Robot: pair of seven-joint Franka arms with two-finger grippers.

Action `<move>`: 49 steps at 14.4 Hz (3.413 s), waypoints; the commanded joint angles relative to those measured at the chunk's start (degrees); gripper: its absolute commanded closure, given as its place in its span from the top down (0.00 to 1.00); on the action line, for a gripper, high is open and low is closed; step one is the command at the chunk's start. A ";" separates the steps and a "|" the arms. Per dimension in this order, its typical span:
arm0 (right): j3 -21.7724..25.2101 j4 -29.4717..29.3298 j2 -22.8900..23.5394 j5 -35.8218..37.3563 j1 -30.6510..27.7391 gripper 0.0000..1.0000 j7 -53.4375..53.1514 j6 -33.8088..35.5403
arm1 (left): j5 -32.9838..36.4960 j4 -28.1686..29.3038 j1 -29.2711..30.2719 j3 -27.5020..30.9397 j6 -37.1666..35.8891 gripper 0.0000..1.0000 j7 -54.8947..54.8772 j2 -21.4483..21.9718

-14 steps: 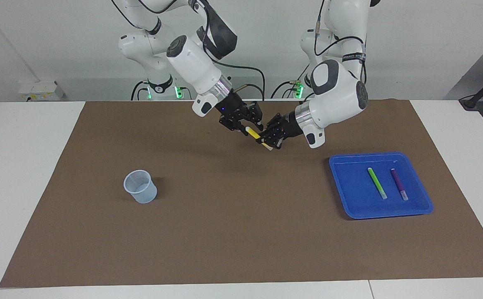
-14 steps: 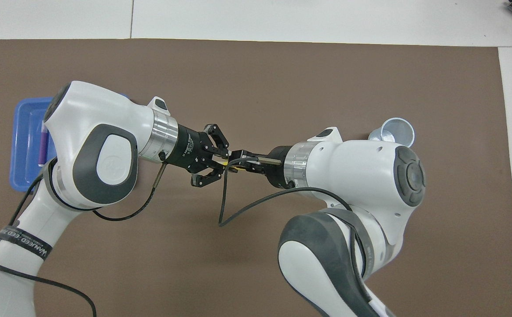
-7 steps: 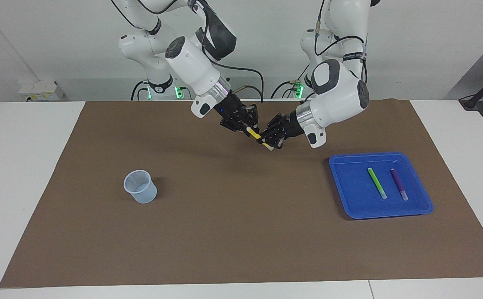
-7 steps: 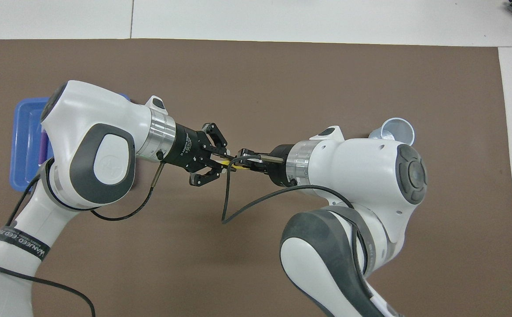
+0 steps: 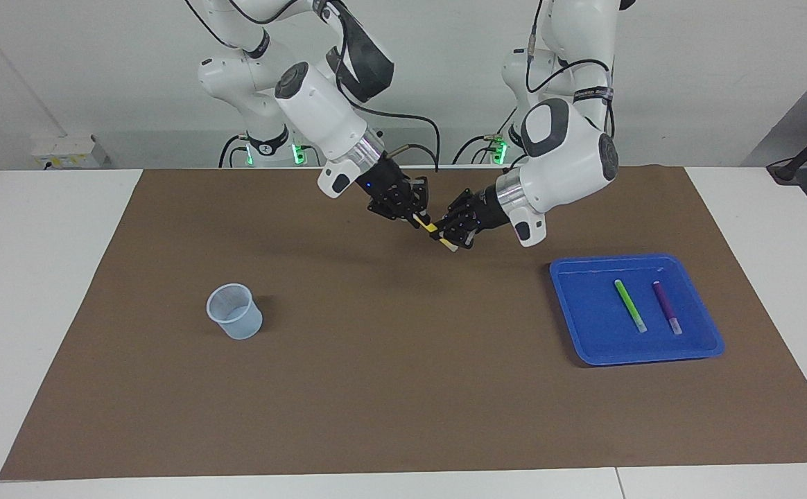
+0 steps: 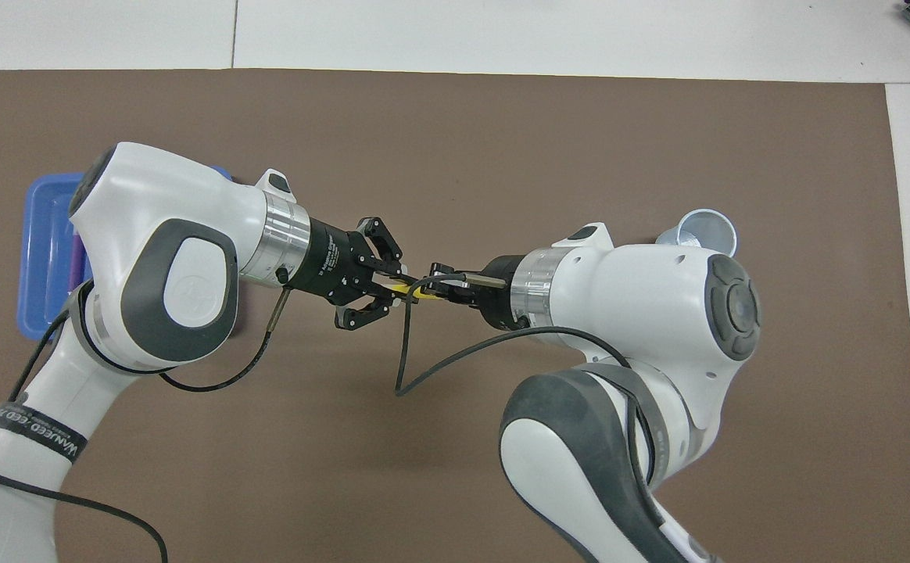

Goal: Transfer and insert pens with both arms
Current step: 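Close the right gripper on the yellow pen, open the left gripper, then move the yellow pen over the cup with the right gripper, then lower the yellow pen into the cup and open the right gripper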

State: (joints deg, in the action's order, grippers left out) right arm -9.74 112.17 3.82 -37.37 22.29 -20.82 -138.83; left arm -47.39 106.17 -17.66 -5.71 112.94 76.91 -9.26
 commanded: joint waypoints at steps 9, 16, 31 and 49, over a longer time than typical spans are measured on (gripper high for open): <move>-0.19 -3.27 0.93 2.90 -1.80 0.00 1.22 2.33 | -0.42 1.58 -0.45 0.52 0.44 1.00 0.79 1.87; -0.11 -11.53 0.84 18.99 -11.72 0.00 8.12 21.64 | 13.38 0.70 2.80 1.05 -4.99 1.00 -13.84 4.33; -0.02 -9.17 3.92 35.70 -30.72 0.00 39.54 23.44 | 47.30 6.85 13.79 1.05 13.08 0.95 -79.88 4.69; 0.07 -11.88 4.63 37.37 -32.30 1.00 32.95 28.86 | 46.60 4.75 25.31 1.05 18.63 0.73 -78.68 -7.18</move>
State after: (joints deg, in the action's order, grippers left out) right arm -9.01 103.18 9.92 -1.04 -9.44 13.65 -114.72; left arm 0.58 112.41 7.39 -4.31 135.12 -4.94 -16.68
